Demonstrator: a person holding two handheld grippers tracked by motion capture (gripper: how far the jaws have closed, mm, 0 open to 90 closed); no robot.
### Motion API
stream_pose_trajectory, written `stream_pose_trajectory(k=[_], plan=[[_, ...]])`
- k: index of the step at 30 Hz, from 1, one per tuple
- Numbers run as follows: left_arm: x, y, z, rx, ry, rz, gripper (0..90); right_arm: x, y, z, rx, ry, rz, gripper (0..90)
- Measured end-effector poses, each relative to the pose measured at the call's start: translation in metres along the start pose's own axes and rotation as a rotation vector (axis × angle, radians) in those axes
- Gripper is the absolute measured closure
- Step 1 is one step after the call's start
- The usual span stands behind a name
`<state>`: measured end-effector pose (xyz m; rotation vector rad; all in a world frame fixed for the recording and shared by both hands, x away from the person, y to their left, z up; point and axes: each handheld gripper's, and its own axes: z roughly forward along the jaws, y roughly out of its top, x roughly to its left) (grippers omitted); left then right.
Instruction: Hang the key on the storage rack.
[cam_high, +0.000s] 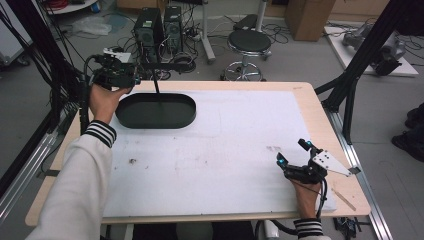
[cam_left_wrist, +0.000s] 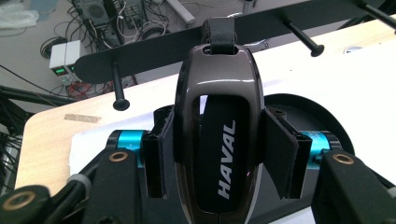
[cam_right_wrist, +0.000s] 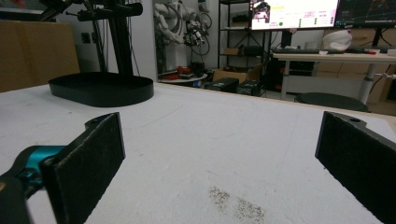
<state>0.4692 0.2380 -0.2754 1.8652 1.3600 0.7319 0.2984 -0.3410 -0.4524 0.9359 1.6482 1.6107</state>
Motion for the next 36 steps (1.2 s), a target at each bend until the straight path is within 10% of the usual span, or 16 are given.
stream_pose_trajectory(k=[36], plan=[[0.007,-0.047,0.039,0.124,0.029,-0.021,48.7,0.0,0.0,0.0,-0.003,-0.001,-0.003,0.4]])
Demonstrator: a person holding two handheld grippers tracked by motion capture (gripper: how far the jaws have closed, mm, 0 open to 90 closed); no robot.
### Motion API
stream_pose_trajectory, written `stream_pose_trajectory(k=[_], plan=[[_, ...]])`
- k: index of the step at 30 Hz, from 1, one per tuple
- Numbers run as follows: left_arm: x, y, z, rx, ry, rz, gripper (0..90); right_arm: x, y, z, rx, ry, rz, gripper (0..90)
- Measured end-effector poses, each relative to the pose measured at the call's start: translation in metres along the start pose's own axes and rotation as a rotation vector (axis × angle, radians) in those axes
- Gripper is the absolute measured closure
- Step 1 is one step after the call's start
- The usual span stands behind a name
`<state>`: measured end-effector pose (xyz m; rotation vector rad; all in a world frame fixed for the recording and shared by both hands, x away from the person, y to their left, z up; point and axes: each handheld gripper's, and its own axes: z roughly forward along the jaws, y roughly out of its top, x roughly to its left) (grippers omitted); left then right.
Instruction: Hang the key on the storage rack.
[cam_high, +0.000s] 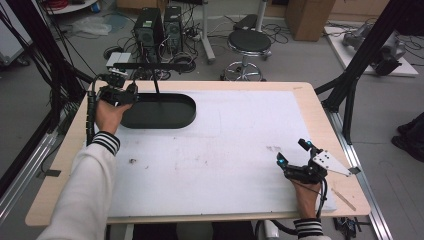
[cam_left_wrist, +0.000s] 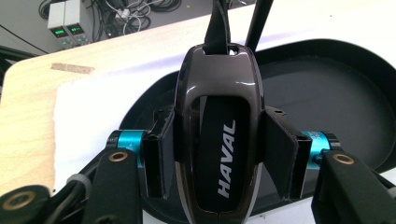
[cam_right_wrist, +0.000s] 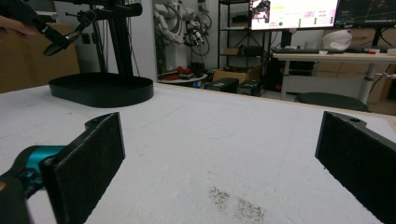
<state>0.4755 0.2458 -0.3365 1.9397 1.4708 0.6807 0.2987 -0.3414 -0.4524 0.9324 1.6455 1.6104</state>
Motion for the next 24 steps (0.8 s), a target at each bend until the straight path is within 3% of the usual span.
stream_pose_trajectory(k=[9,12,13,15,17,20,21,22,24], plan=[[-0.004,-0.004,0.006,-0.018,0.007,0.046,48.4,0.001,0.0,0.0,-0.001,-0.001,0.001,0.4],[-0.003,-0.008,0.008,-0.038,-0.015,0.052,45.7,0.0,0.0,0.0,-0.001,0.0,0.002,0.4],[-0.002,-0.01,0.01,-0.075,-0.051,0.04,39.1,0.001,0.0,0.0,0.001,0.001,0.004,0.4],[-0.002,-0.01,0.01,-0.087,-0.062,0.035,34.4,0.001,0.0,0.0,0.001,0.001,0.004,0.4],[-0.003,-0.009,0.01,-0.107,-0.07,0.038,21.2,0.001,0.0,0.0,0.003,0.001,0.002,0.4],[-0.002,-0.011,0.006,-0.146,-0.171,0.023,8.8,0.001,0.0,0.0,0.003,0.001,0.002,0.4],[-0.003,-0.015,0.002,-0.208,-0.182,0.01,4.7,0.001,0.0,0.0,0.003,0.002,0.003,0.4],[-0.003,-0.015,0.002,-0.208,-0.182,0.01,1.7,0.001,0.0,0.0,0.001,0.001,0.003,0.4],[-0.004,-0.023,-0.009,-0.308,-0.178,0.001,1.7,0.001,0.0,0.0,-0.003,0.001,-0.003,0.4]])
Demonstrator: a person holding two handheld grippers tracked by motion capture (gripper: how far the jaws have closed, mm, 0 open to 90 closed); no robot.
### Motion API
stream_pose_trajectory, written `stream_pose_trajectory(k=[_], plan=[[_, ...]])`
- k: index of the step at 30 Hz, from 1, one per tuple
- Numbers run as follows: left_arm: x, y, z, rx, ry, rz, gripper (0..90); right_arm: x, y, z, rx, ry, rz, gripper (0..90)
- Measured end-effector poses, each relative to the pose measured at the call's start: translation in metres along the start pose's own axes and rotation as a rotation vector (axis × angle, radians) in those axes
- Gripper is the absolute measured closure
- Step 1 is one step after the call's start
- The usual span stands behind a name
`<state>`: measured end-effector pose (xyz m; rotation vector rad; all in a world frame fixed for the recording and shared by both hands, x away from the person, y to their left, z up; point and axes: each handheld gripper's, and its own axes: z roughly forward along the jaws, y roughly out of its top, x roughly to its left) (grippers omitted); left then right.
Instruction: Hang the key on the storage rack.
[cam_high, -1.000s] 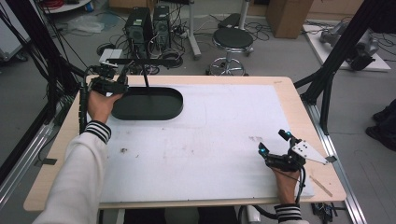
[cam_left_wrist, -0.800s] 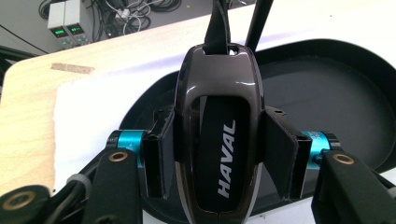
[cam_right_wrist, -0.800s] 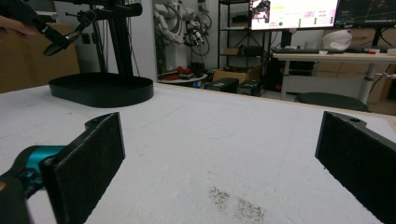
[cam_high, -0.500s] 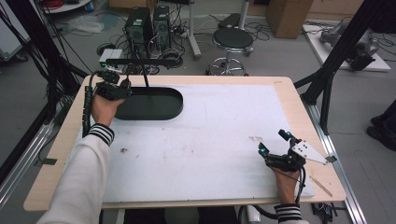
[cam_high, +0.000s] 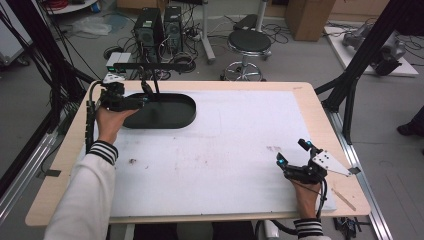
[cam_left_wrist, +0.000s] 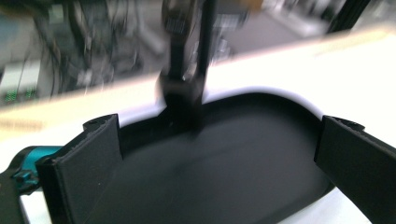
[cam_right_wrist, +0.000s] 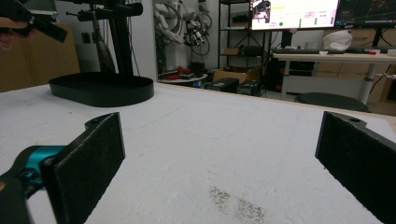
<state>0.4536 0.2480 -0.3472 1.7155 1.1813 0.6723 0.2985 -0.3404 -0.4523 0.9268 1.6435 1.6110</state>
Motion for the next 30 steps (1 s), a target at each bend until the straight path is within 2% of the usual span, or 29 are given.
stream_pose_trajectory(k=[3,4,6,7,9,13,16,17,18,20,23,25,26,27,28,29,30], plan=[[-0.003,-0.008,-0.025,-0.101,-0.047,0.018,1.7,0.0,-0.001,-0.001,-0.013,-0.002,-0.008,0.4],[-0.003,-0.008,-0.025,-0.101,-0.047,0.018,1.7,0.0,-0.001,-0.001,-0.013,-0.002,-0.008,0.4],[-0.005,-0.013,-0.039,-0.131,-0.054,0.039,1.7,0.0,-0.001,-0.002,-0.016,-0.003,-0.004,0.4],[-0.007,-0.02,-0.052,-0.159,-0.072,0.05,1.7,0.001,-0.001,-0.002,-0.011,-0.001,-0.006,0.4],[-0.008,-0.023,-0.058,-0.164,-0.078,0.063,2.4,0.001,-0.001,-0.002,-0.013,-0.001,-0.009,0.4],[-0.012,-0.04,-0.081,-0.22,-0.11,0.112,2.7,0.001,-0.001,-0.002,-0.01,0.001,-0.005,0.4],[-0.016,-0.055,-0.095,-0.242,-0.148,0.147,2.7,0.001,-0.001,-0.002,-0.01,0.0,-0.005,0.4],[-0.019,-0.065,-0.102,-0.248,-0.168,0.166,2.7,0.001,-0.001,-0.002,-0.011,0.001,-0.009,0.4],[-0.019,-0.065,-0.102,-0.248,-0.168,0.166,2.7,0.001,-0.001,-0.002,-0.011,0.0,-0.01,0.4],[-0.021,-0.074,-0.107,-0.269,-0.192,0.171,2.7,0.001,-0.001,-0.002,-0.011,0.0,-0.015,0.4],[-0.023,-0.087,-0.113,-0.27,-0.196,0.183,2.7,0.001,-0.001,-0.001,-0.012,-0.001,-0.017,0.4],[-0.023,-0.1,-0.117,-0.269,-0.212,0.155,2.7,0.001,-0.001,-0.001,-0.011,-0.002,-0.017,0.4],[-0.023,-0.1,-0.117,-0.269,-0.212,0.155,2.7,0.001,-0.001,-0.001,-0.012,-0.001,-0.016,0.4],[-0.023,-0.106,-0.118,-0.281,-0.225,0.154,2.7,0.001,-0.001,-0.001,-0.012,-0.001,-0.016,0.4],[-0.023,-0.118,-0.12,-0.295,-0.245,0.156,2.7,0.001,-0.001,-0.001,-0.012,-0.003,-0.022,0.4],[-0.023,-0.118,-0.12,-0.295,-0.245,0.156,2.7,0.001,-0.001,-0.001,-0.013,-0.002,-0.021,0.4],[-0.023,-0.132,-0.121,-0.317,-0.249,0.14,2.7,0.001,-0.001,-0.001,-0.013,-0.002,-0.021,0.4]])
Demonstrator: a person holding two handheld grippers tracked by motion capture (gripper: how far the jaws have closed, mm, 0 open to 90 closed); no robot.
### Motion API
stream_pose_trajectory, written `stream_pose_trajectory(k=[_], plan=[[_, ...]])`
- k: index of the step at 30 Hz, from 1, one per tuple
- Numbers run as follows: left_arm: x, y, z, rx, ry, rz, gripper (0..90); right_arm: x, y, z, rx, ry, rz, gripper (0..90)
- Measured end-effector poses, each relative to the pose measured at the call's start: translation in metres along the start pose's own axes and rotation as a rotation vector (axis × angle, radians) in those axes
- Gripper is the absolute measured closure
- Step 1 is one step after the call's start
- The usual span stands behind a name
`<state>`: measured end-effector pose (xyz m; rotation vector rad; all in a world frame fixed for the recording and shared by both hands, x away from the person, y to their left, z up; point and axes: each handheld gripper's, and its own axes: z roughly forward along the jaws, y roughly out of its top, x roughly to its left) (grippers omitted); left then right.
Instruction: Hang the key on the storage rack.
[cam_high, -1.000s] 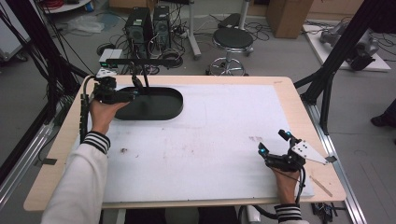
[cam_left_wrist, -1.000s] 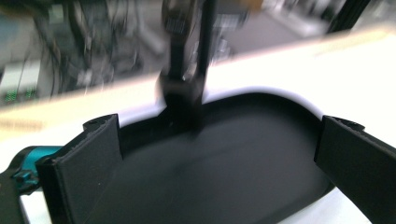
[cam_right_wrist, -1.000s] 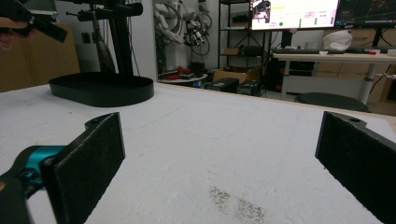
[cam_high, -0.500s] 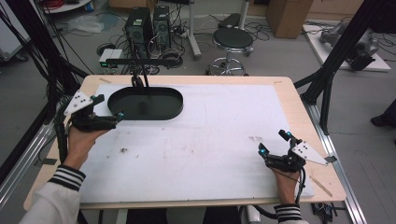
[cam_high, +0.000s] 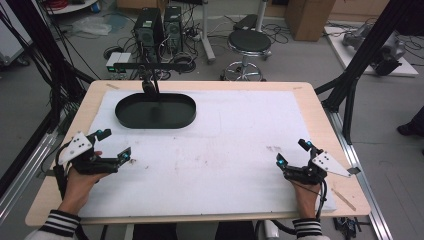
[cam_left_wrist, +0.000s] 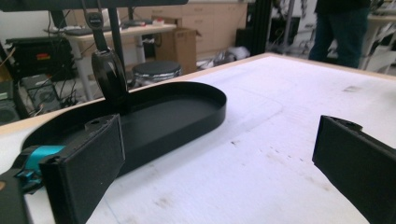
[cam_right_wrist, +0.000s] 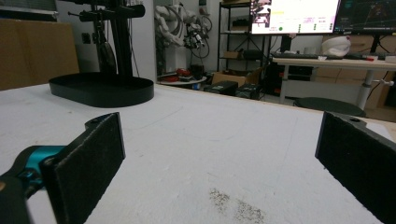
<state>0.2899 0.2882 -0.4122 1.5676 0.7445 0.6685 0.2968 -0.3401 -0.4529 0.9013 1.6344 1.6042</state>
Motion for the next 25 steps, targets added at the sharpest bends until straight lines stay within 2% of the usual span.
stream_pose_trajectory(k=[1,6,12,17,25], plan=[[0.0,0.0,0.0,0.0,0.0,0.0,2.7,0.0,0.0,0.0,0.0,0.0,0.0,0.4],[-0.001,-0.026,-0.013,-0.027,0.025,-0.05,2.7,0.0,0.0,0.0,0.0,0.001,0.001,0.4],[-0.006,-0.042,-0.022,-0.102,0.05,-0.034,2.7,0.0,0.0,0.0,0.004,0.001,0.0,0.4],[-0.007,-0.045,-0.026,-0.158,0.035,-0.014,2.7,0.0,0.0,0.0,0.0,-0.001,-0.002,0.4],[-0.008,-0.046,-0.026,-0.156,0.037,-0.017,2.7,0.0,0.0,0.0,0.0,0.001,-0.001,0.4]])
